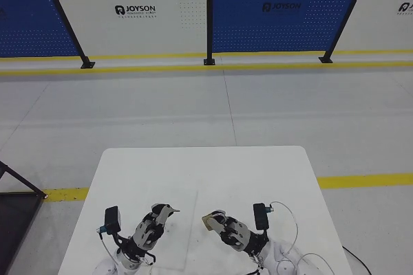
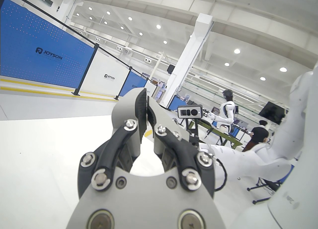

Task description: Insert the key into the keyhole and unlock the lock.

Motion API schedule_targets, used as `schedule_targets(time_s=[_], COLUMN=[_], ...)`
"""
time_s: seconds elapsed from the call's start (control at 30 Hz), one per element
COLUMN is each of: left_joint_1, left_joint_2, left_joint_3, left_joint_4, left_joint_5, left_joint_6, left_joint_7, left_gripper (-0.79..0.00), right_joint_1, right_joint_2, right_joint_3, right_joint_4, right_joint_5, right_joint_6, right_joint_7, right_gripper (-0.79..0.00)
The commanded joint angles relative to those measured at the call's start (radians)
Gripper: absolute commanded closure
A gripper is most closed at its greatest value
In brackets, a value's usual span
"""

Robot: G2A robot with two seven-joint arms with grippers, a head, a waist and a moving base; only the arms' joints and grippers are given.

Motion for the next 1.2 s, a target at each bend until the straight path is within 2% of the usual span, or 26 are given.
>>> schedule_targets(time_s=[0.0, 0.13, 0.23, 0.37, 0.5, 0.57, 0.77, 0.97, 1.17], left_joint_1=[0.0, 0.0, -0.014, -0.033, -0.05, -0.055, -0.075, -0.105, -0.113], left_joint_2=[0.0, 0.0, -0.005, -0.022, -0.04, -0.049, -0.072, -0.096, -0.118], left_joint_3=[0.0, 0.0, 0.033, 0.1, 0.158, 0.184, 0.226, 0.256, 0.269], left_joint_4=[0.0, 0.0, -0.005, 0.014, 0.042, 0.041, 0.053, 0.098, 0.129], left_joint_5=[0.0, 0.0, -0.047, -0.134, -0.135, -0.149, -0.194, -0.207, -0.179], left_joint_6=[0.0, 0.0, 0.003, -0.023, -0.091, -0.097, -0.107, -0.103, -0.091], left_joint_7=[0.0, 0.0, -0.027, 0.058, 0.18, 0.181, 0.171, 0.175, 0.187], left_gripper=[0.0, 0.0, 0.0, 0.0, 0.0, 0.0, 0.0, 0.0, 0.0], right_joint_1=[0.0, 0.0, 0.009, 0.021, 0.042, 0.058, 0.091, 0.093, 0.097], right_joint_2=[0.0, -0.004, -0.015, -0.037, -0.065, -0.078, -0.109, -0.128, -0.141], right_joint_3=[0.0, -0.016, -0.043, -0.095, -0.151, -0.18, -0.223, -0.232, -0.235], right_joint_4=[0.0, -0.003, -0.001, 0.014, 0.055, 0.079, 0.128, 0.158, 0.178], right_joint_5=[0.0, 0.051, 0.121, 0.174, 0.219, 0.247, 0.253, 0.194, 0.168], right_joint_6=[0.0, 0.021, 0.045, 0.059, 0.046, 0.012, -0.002, -0.013, -0.006], right_joint_7=[0.0, -0.004, -0.039, -0.138, -0.258, -0.294, -0.369, -0.435, -0.454], right_gripper=[0.0, 0.0, 0.0, 0.0, 0.0, 0.0, 0.0, 0.0, 0.0])
